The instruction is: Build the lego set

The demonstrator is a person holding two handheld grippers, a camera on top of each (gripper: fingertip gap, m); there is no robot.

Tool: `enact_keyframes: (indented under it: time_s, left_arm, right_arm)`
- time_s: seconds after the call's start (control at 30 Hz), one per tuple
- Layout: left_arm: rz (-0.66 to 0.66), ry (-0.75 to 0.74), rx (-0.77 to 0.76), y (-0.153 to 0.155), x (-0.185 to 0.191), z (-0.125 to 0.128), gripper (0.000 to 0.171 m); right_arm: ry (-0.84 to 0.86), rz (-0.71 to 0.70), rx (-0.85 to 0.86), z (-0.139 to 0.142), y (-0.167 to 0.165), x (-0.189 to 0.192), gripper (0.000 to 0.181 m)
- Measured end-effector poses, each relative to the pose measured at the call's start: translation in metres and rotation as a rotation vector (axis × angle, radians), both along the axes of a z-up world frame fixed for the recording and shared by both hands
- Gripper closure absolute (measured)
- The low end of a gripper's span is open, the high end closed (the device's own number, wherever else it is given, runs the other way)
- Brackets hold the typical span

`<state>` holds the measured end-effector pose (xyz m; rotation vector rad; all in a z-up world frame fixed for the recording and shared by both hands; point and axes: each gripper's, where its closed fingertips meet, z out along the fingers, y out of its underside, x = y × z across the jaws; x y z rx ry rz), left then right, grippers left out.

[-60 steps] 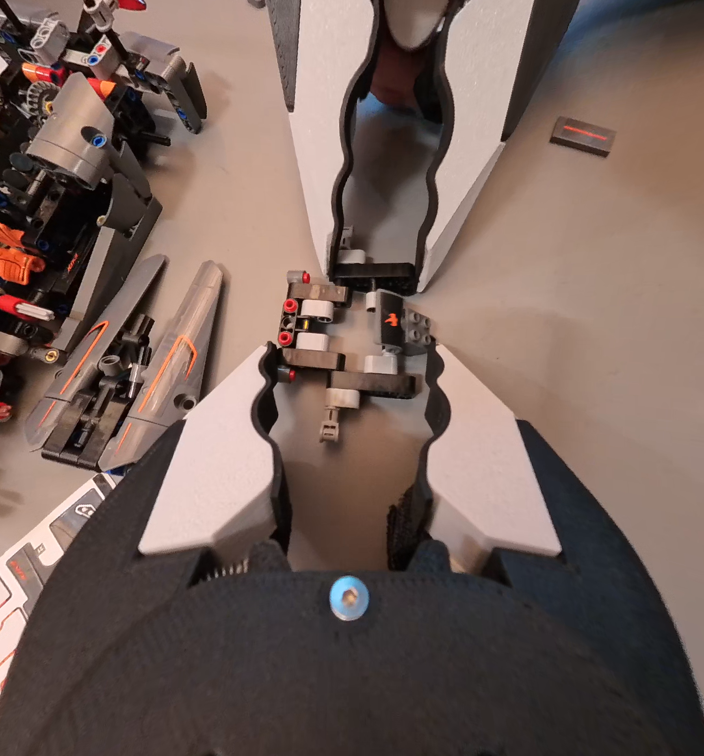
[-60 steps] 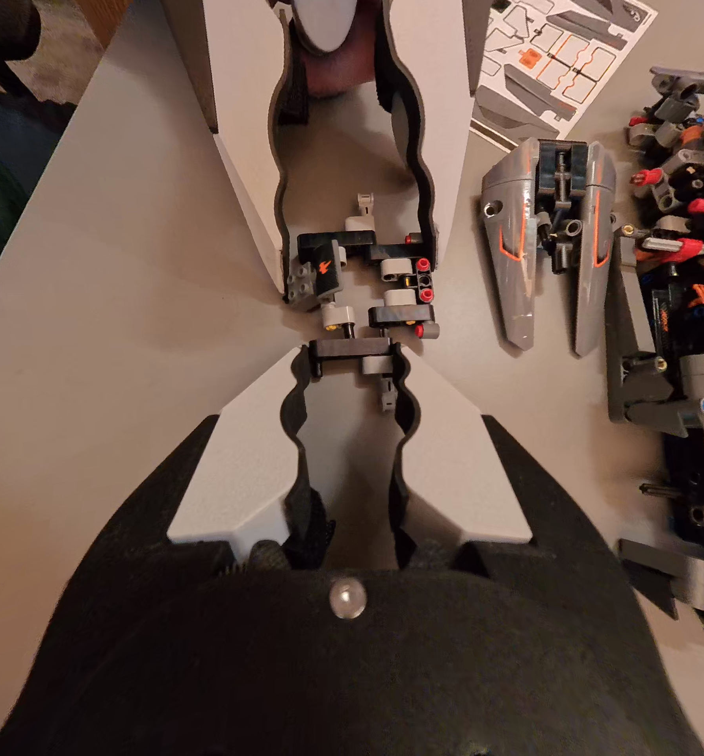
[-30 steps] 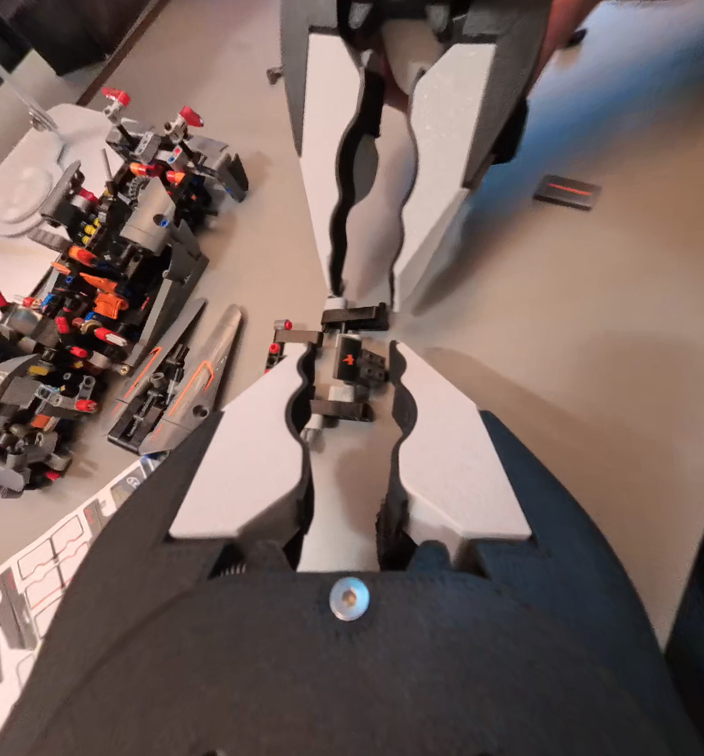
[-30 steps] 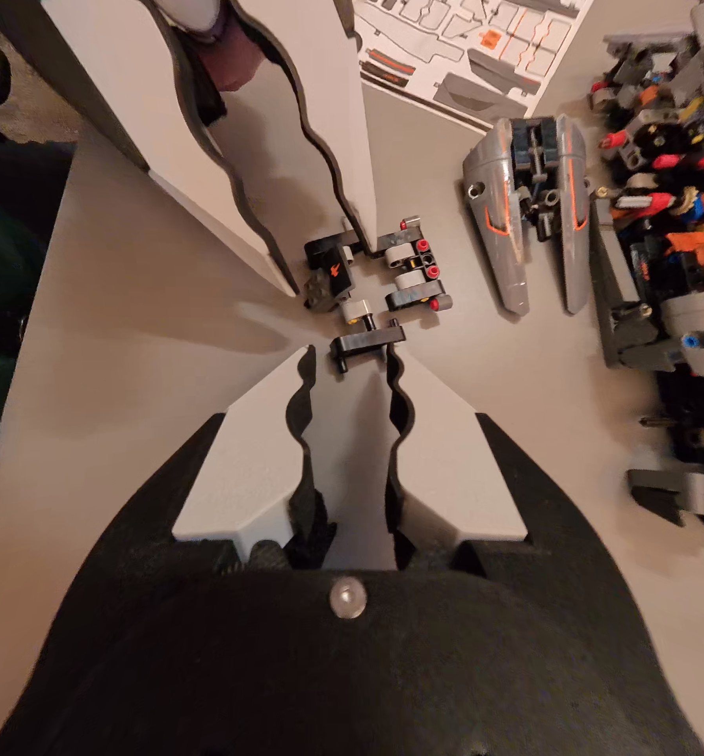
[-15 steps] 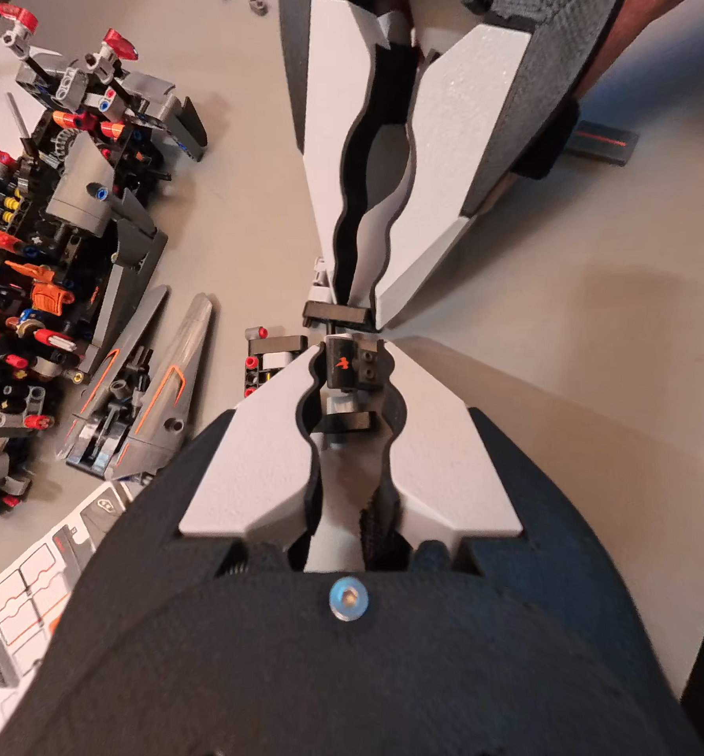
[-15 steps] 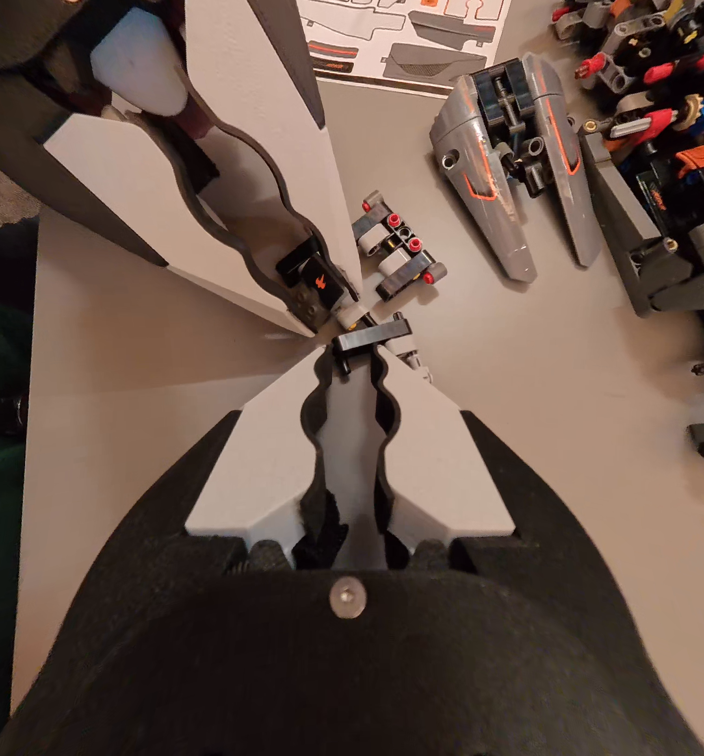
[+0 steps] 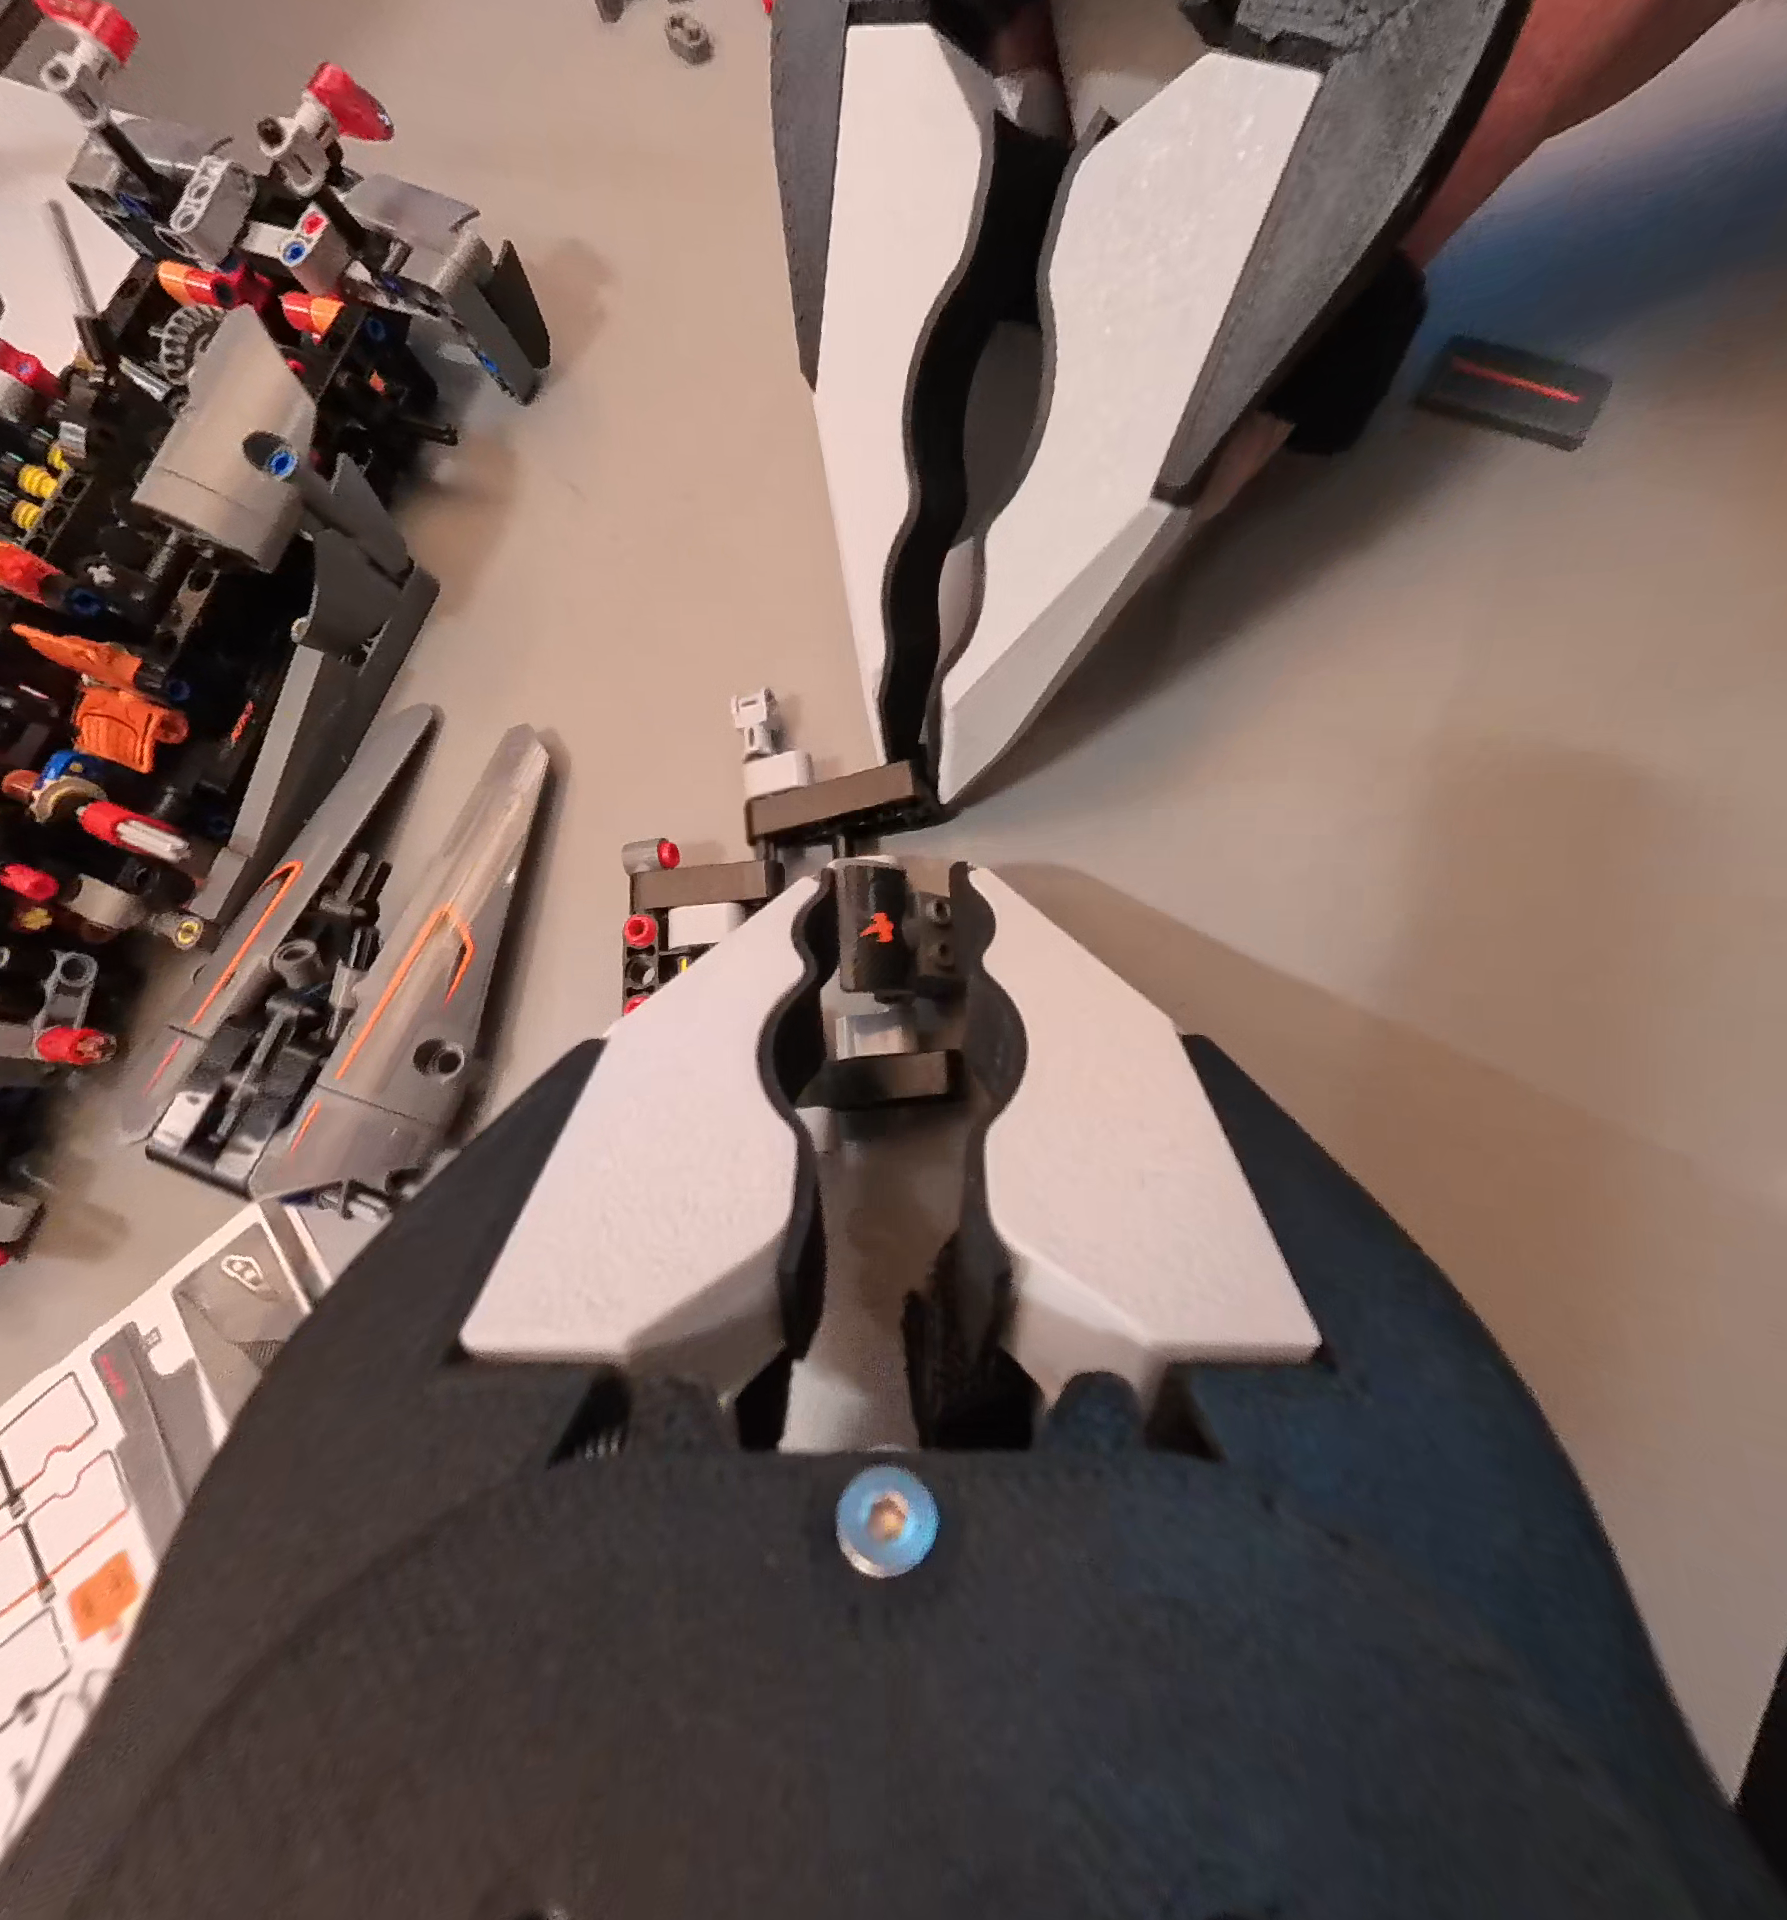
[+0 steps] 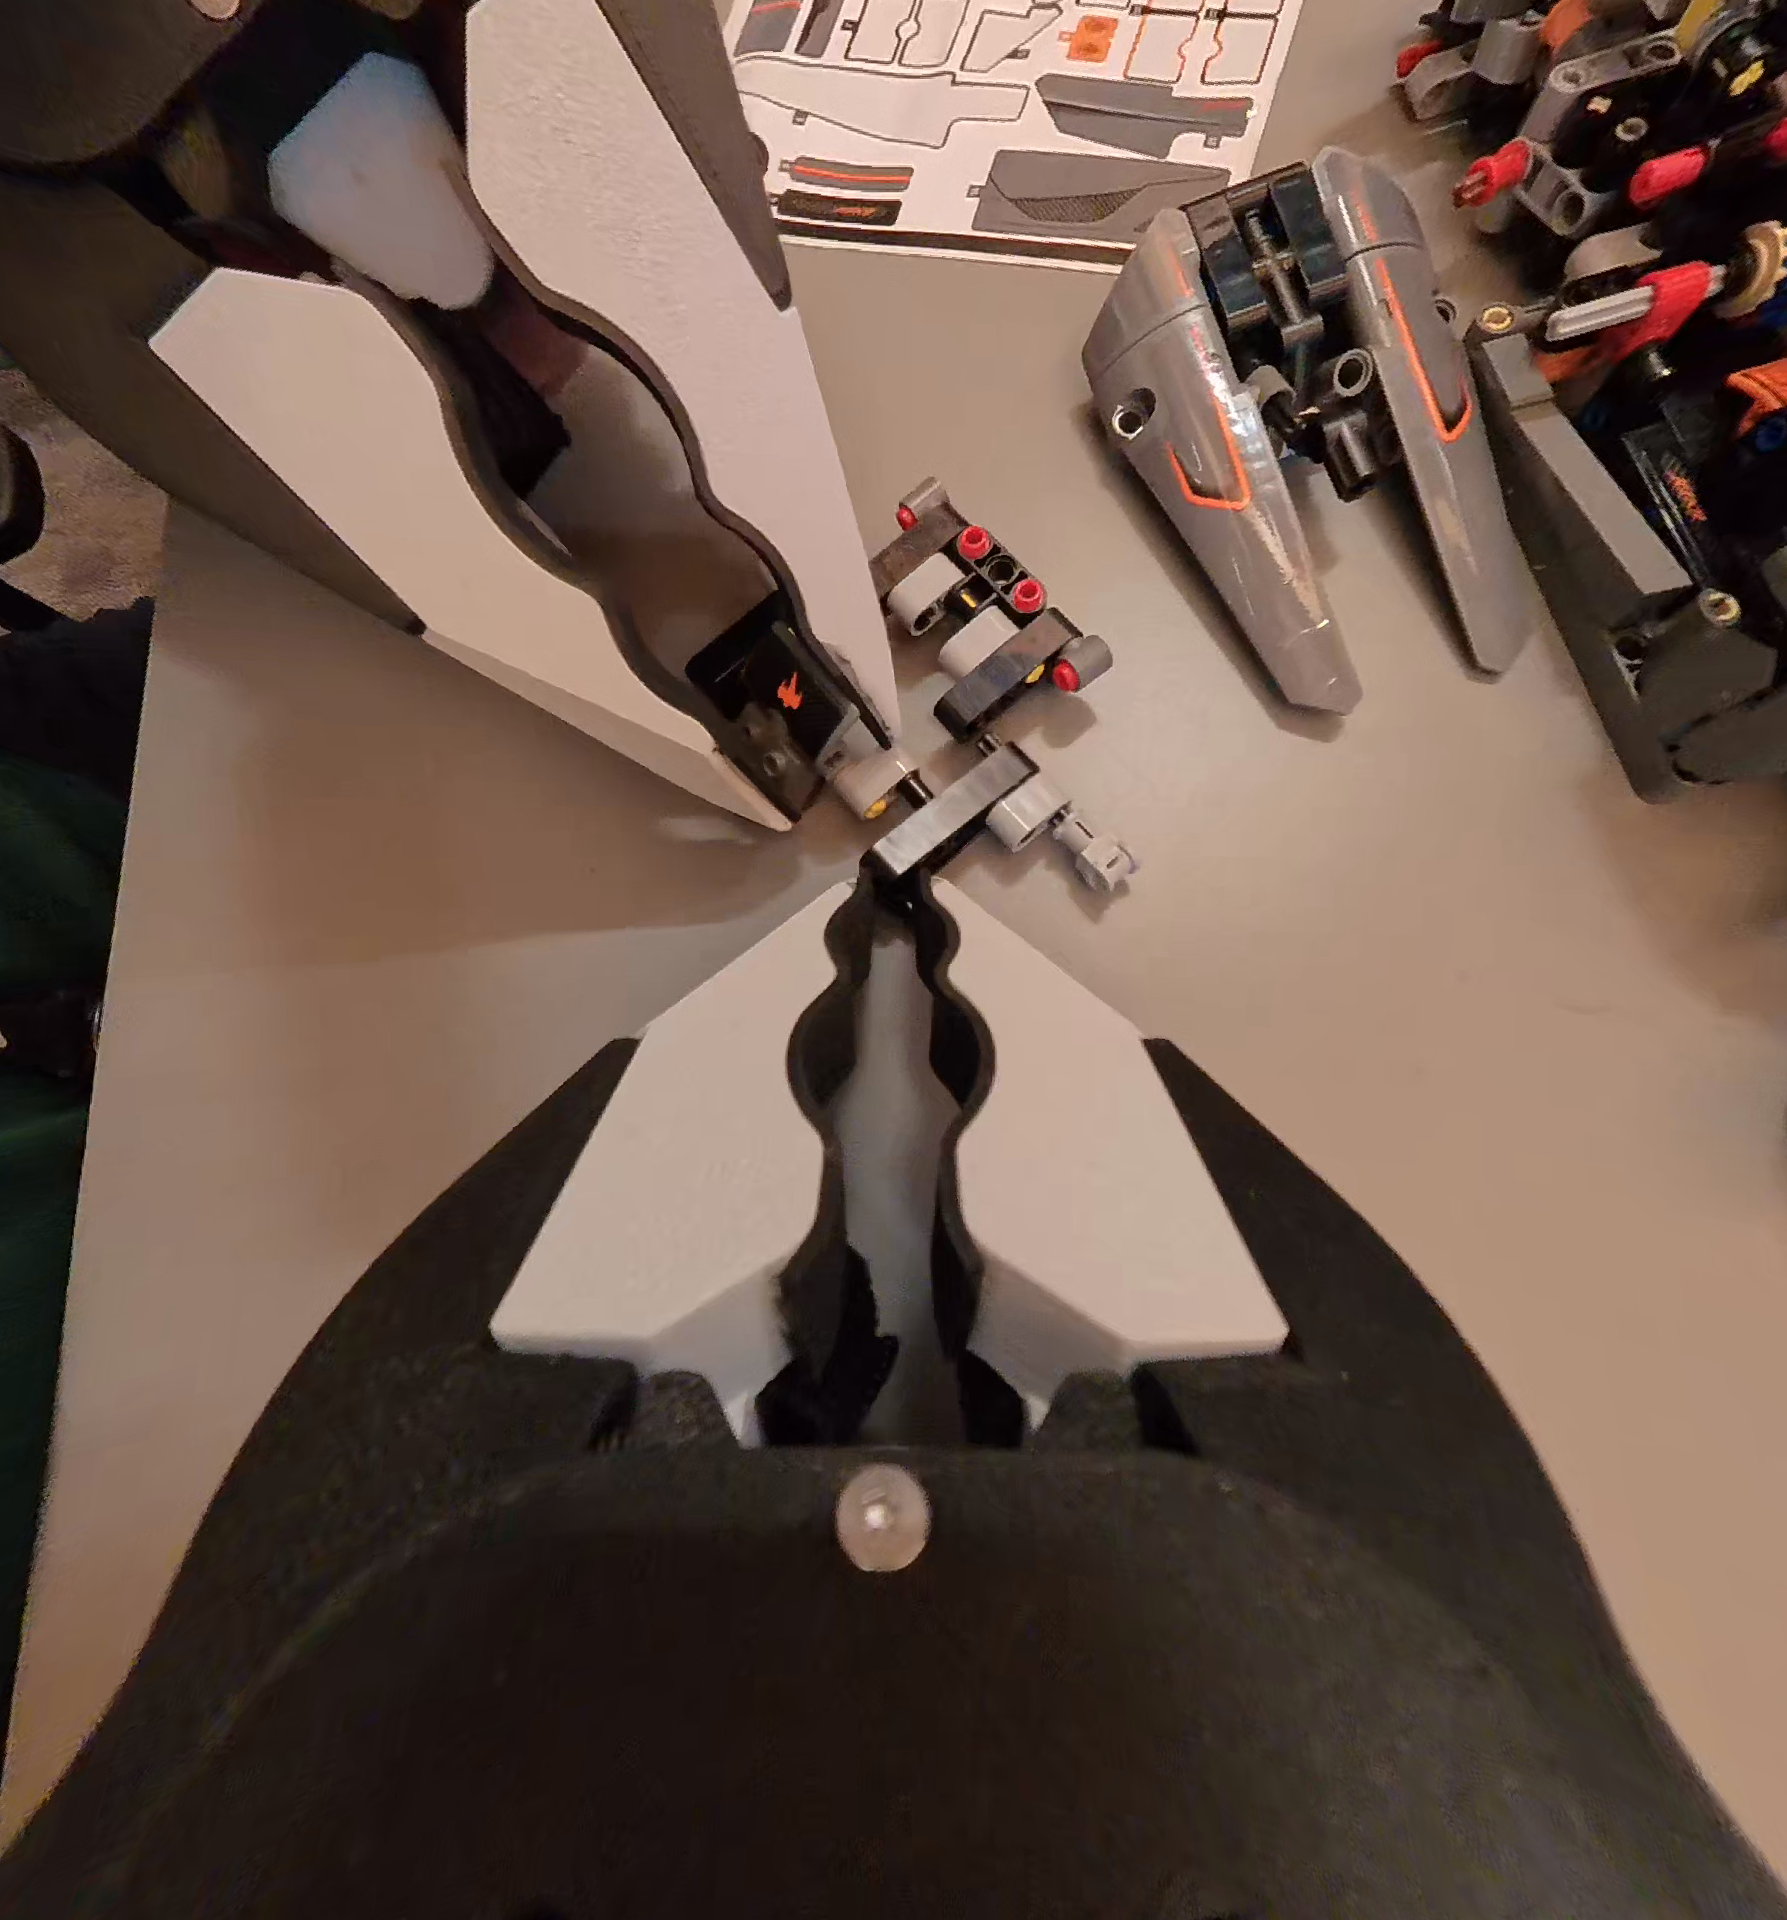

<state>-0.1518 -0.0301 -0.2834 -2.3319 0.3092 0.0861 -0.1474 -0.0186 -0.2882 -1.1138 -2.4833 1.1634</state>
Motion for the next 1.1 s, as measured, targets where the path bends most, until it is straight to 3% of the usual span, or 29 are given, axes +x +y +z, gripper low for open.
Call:
enact_keyframes:
  time_s: [0.4, 0.7, 0.93, 1.1]
  left_arm:
    - [-0.005, 0.012, 0.009, -0.0016, -0.0004, 0.0002, 0.153]
    - [-0.015, -0.032, 0.004, -0.0022, -0.0009, -0.0004, 0.153]
    - [-0.030, -0.087, 0.056, -0.0021, 0.0001, 0.0007, 0.155]
    - [-0.040, -0.113, 0.080, -0.0014, 0.0015, 0.0017, 0.156]
  right_arm:
    - [-0.005, 0.010, 0.008, 0.0020, -0.0035, -0.0017, 0.168]
    - [-0.019, 0.011, 0.022, -0.0046, -0.0057, -0.0020, 0.177]
    - [-0.026, 0.126, 0.013, -0.0047, -0.0089, 0.0046, 0.177]
    - [-0.055, 0.132, 0.000, -0.0013, -0.0063, 0.0029, 0.163]
